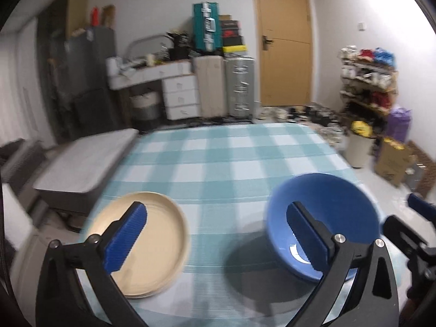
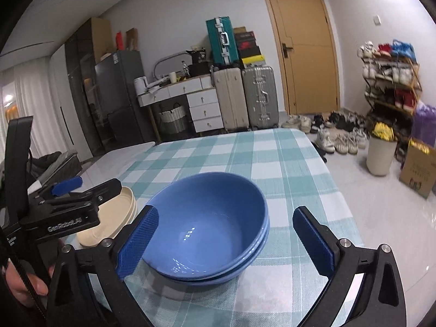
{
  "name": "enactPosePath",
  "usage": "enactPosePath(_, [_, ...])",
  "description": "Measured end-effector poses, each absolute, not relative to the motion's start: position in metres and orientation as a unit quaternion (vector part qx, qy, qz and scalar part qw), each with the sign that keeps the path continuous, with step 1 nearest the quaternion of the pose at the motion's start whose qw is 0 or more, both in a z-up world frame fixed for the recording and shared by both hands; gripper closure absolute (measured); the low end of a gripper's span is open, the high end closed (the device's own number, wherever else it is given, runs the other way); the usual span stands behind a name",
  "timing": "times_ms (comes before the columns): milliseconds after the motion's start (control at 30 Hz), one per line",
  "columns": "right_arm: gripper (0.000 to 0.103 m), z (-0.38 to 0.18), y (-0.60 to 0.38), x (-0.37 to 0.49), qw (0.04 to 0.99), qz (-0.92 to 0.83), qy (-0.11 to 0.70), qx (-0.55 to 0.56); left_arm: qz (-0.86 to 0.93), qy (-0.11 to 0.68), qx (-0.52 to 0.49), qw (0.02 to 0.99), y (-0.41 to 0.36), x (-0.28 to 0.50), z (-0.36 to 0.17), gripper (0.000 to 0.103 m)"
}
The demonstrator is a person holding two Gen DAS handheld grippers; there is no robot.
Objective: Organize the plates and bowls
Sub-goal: 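Pull both tools back from the three nested blue bowls, then close both tools on opposite rims of the nested blue bowl stack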
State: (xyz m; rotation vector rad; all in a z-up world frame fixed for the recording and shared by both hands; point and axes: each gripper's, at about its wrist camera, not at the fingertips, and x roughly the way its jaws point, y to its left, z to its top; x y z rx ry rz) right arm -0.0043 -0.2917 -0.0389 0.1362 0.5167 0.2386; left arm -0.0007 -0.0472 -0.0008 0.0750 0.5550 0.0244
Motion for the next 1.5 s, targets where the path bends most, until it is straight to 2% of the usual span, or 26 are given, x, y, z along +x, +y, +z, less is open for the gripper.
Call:
enactPosePath(233, [0.002,-0.038,-0.278,-0.010,0.959,0.116,0.253,0.051,0.000,0.312,0.029,0.950,-0.045,0.000,-0.011,0.000])
enactPosePath(567, [0.002,-0.031,-0.275,-0.025,0.962,0.117,0.239,0.053,0.009,0.288,0.017,0.957,-0.037,-0.019,-0.001,0.000])
enactPosePath(733, [0.002,-0.032,-0.275,-0.024,0.961,0.111,0.249,0.057,0.015,0.282,0.054,0.958,-0.040,-0.017,-0.004,0.000])
enactPosePath(967, [0.002,-0.035,-0.291,0.001,0.949,0.105,0.286,0.086,-0.070,0.369,0.043,0.926,-0.044,0.023,-0.018,0.000])
enactPosePath(1100, [0.002,-0.040,-0.306,0.026,0.929,0.106,0.334,0.117,-0.091,0.421,0.077,0.899,-0.060,0.048,-0.030,0.000])
enactPosePath(1333, [0.002,-0.076,-0.332,0.070,0.875,0.102,0.434,0.191,-0.121,0.493,0.085,0.858,-0.071,0.089,-0.049,0.000])
enactPosePath(1500, [0.004,-0.094,-0.337,0.088,0.849,0.111,0.475,0.204,-0.172,0.550,0.089,0.812,-0.077,0.115,-0.063,0.000])
